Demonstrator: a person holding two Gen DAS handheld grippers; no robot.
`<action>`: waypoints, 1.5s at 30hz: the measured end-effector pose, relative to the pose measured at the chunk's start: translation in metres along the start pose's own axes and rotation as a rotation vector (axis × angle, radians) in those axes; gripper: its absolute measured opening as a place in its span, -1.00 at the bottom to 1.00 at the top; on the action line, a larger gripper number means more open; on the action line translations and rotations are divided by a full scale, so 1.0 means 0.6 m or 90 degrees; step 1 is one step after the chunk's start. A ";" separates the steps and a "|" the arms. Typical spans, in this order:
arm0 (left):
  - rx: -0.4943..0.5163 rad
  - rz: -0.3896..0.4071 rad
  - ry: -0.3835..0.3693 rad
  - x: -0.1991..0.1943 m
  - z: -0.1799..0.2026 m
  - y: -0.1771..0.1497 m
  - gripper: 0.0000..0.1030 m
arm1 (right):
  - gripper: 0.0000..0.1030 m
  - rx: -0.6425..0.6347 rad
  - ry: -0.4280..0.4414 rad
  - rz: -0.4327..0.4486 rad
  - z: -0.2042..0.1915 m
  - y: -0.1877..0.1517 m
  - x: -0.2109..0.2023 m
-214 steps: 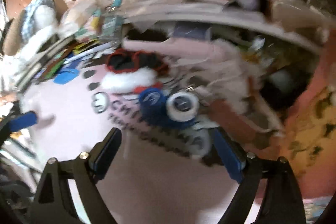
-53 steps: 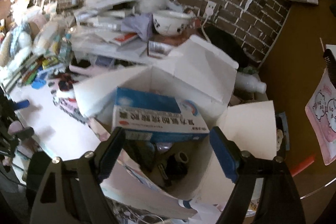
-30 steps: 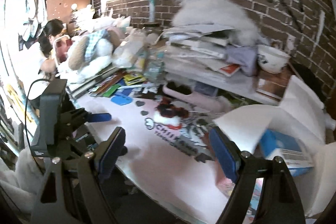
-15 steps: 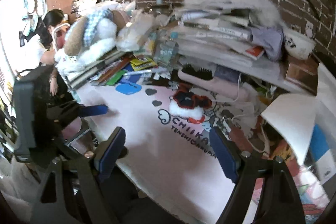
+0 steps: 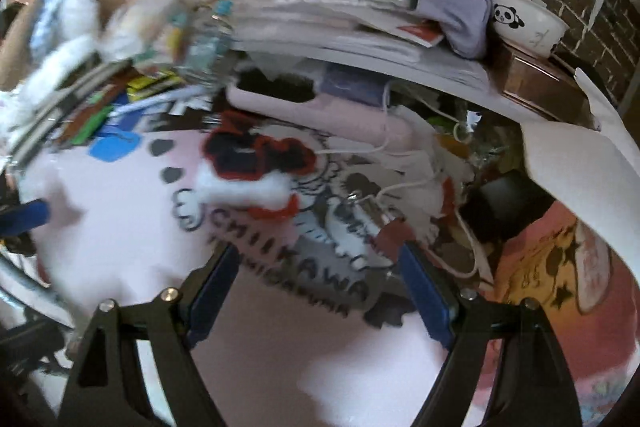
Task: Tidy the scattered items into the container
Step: 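Move the right gripper toward the red-handled clip tool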
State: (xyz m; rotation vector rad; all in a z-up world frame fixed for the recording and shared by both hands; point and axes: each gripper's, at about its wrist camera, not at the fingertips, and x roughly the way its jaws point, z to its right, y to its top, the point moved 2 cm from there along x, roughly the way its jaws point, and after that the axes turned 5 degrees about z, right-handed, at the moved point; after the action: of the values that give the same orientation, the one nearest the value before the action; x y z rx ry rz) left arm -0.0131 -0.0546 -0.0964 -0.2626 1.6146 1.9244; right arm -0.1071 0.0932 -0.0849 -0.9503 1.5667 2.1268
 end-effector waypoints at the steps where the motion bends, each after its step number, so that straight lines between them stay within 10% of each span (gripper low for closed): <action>1: 0.000 0.000 -0.001 0.001 0.000 0.000 0.93 | 0.55 -0.002 -0.010 -0.006 0.001 0.001 0.009; 19: 0.008 0.002 -0.004 0.004 0.008 0.000 0.93 | 0.69 -0.022 -0.114 -0.036 0.031 0.025 0.081; 45: 0.004 0.013 -0.008 -0.003 0.006 0.007 0.93 | 0.77 0.001 0.144 -0.102 -0.014 0.022 0.035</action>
State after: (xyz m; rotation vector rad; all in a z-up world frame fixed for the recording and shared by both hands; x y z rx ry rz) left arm -0.0133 -0.0521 -0.0913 -0.2321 1.6216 1.9322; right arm -0.1276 0.0784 -0.0912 -1.3090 1.5348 1.9635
